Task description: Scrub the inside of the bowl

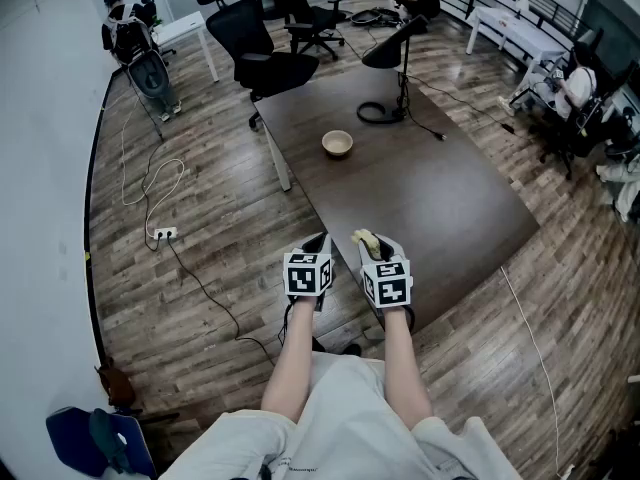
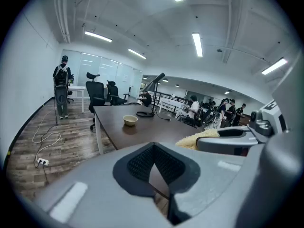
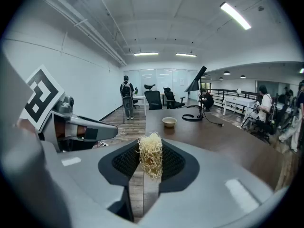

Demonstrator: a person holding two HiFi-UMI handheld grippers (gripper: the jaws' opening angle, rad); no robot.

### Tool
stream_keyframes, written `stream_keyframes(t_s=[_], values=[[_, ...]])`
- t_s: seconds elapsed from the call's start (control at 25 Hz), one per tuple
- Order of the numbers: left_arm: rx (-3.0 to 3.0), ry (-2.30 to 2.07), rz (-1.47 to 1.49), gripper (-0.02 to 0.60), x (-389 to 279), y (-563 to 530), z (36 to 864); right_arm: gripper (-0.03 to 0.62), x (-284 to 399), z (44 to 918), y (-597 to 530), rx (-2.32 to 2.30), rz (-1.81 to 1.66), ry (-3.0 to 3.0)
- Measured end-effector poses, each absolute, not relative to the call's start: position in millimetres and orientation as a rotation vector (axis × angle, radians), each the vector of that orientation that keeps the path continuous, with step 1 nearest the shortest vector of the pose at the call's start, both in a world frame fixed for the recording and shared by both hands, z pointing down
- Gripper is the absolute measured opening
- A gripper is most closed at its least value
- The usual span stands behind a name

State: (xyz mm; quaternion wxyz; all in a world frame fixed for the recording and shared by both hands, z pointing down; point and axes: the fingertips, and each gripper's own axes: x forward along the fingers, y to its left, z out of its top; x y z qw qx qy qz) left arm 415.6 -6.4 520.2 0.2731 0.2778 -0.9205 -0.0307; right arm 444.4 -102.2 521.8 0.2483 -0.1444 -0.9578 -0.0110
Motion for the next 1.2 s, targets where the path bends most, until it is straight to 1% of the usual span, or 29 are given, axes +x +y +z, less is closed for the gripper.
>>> stream_keyframes(t_s=[0.48, 0.68, 1.2], values=[[0.732, -2.464, -0.056, 0.0, 405, -23, 531, 0.126, 438, 531, -115, -0.401, -0.04, -2.588], [0.759, -2.47, -0.029, 0.0, 402, -28, 527, 0.126, 425, 523, -125, -0.371, 0.056, -2.631], [0.666, -2.457, -0.041, 0.0, 384, 20, 537, 0.129, 395, 533, -92, -0.472, 0.124, -2.599]])
